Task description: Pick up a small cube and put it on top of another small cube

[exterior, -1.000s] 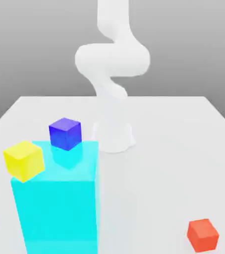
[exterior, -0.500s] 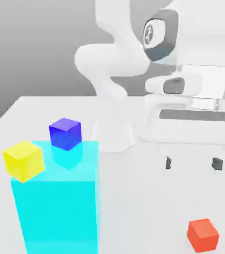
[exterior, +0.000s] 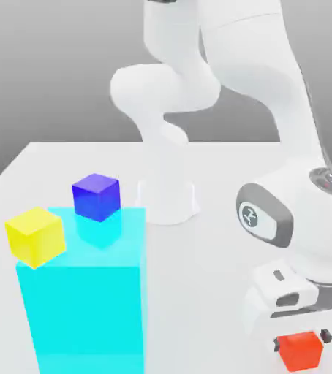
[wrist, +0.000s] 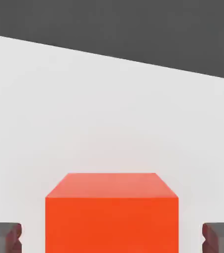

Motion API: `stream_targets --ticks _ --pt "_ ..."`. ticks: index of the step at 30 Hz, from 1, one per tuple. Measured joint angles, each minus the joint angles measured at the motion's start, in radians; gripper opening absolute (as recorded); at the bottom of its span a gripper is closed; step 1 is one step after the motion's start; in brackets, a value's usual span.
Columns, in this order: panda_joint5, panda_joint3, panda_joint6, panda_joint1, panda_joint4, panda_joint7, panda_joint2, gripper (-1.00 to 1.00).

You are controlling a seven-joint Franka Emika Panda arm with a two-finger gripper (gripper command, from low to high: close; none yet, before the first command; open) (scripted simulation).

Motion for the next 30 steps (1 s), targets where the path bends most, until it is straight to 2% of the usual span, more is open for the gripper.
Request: stream_targets --ticks 4,10,19,30 --pt "-0.005 -0.005 0.007 0.004 0.002 0.004 0.009 -1.0" --pt "0.092 0.076 -0.13 -0.05 -0.024 -0.084 -0.166 -1.0" --pt "0.145 -0.016 -0.392 -0.198 -0.06 -0.068 -0.469 -1.0" --pt "0.279 -0.153 -0.705 -0.325 -0.115 -0.082 -0.865 -1.0"
